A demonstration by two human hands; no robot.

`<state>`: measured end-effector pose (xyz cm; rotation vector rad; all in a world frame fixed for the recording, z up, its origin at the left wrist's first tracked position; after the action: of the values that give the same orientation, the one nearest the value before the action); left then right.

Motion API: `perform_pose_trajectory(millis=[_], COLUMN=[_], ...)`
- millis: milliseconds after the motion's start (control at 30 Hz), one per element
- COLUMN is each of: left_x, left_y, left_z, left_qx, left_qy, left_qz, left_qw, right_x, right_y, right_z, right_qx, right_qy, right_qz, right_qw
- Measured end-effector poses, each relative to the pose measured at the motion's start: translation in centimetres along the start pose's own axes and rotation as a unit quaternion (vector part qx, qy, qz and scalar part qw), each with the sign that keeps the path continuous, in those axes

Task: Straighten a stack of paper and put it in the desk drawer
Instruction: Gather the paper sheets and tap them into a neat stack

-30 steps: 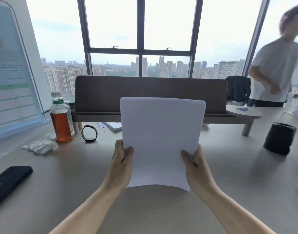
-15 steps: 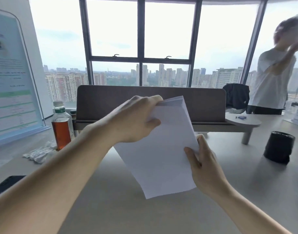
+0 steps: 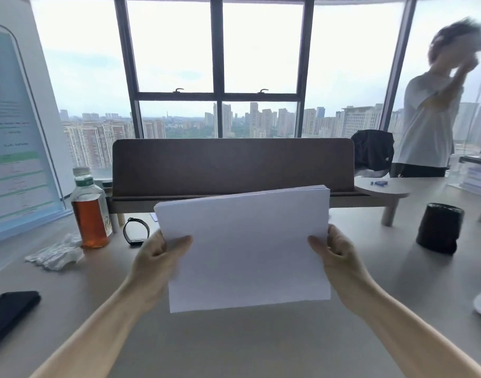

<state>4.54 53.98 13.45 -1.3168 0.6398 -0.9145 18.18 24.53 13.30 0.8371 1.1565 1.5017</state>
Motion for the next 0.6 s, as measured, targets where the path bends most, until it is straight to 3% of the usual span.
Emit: perform_pose_trajectory(millis=[100,300,600], left_x=[0.0,0.6,0.1], left_y=[2.2,4.0,5.5], left_z=[-0.1,-0.9,-0.4], left_qx=[-0.002,0.005,-0.02], left_qy=[-0.014,0.017,0.02], left_qz=[-0.004,0.046,0.072], left_qw=[1.0,0.999,0.997], right_x=[0.4,0.4,0.3], right_y=[-1.5,-5.1,-5.2], right_z=[-0.4,-1.9,-1.4], right_qx=[-0.016,-0.019,0.005], right_qy=[-0.01,0.007,-0.006], right_qz=[-0.05,-0.034,-0.033], right_qw=[0.999,0.999,0.999])
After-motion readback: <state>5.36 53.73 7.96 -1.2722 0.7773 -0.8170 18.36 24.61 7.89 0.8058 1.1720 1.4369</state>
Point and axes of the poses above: each hand's wrist, its own z-axis towards the middle knuckle, its own x-axis out of the palm, y = z × x, the point moved 4 cm from there along z, towards the middle knuckle, and after that the axes turned 3 degrees about -x, right-handed, at the moved point
